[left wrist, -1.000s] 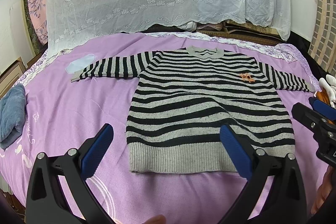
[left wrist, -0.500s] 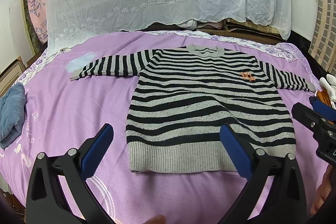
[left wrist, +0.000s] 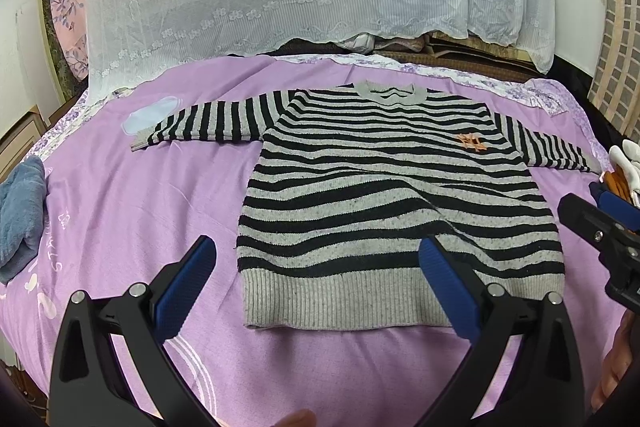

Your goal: Fold small clothes

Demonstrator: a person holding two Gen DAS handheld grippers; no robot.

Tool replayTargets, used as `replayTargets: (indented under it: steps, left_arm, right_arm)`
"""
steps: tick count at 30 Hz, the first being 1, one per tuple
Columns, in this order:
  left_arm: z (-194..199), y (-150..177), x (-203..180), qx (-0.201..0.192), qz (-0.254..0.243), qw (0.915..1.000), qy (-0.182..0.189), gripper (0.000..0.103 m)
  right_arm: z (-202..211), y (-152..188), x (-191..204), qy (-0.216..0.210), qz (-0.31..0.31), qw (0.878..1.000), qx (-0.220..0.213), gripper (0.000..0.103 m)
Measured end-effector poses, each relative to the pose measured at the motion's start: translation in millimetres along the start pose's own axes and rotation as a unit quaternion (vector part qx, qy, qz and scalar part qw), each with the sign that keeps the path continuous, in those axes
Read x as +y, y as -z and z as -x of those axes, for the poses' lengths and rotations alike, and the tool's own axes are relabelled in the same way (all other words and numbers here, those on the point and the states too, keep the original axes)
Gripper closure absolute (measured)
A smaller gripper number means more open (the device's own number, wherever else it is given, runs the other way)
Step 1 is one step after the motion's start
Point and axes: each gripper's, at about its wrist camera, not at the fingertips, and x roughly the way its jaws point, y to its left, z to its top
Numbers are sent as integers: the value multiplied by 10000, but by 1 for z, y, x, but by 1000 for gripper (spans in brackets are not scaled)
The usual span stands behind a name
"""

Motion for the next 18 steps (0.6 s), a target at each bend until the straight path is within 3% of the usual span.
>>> replayTargets:
  steps: [7, 12, 15, 16, 18]
  left_arm:
    - [-23, -1, 8, 206, 44, 9997, 123, 4]
    - [-63, -3, 28, 481, 64, 9987, 140, 4]
    - [-96, -7, 53, 954, 497, 9923, 613, 4]
    - [-109, -9, 65, 1148, 758, 9867, 866, 4]
    - [-126, -14, 82, 1317, 1165, 9790, 1036, 4]
  right_arm:
    - [-13, 3, -10, 174, -93, 9998, -22, 4]
    - [-38, 7, -42, 227, -298, 9992, -126, 4]
    - [-56, 1, -72, 365, -558, 9978, 22, 4]
    - [-63, -2, -83, 365, -721, 9967, 85, 4]
    - [-74, -9, -111, 322, -1177, 9923, 187, 4]
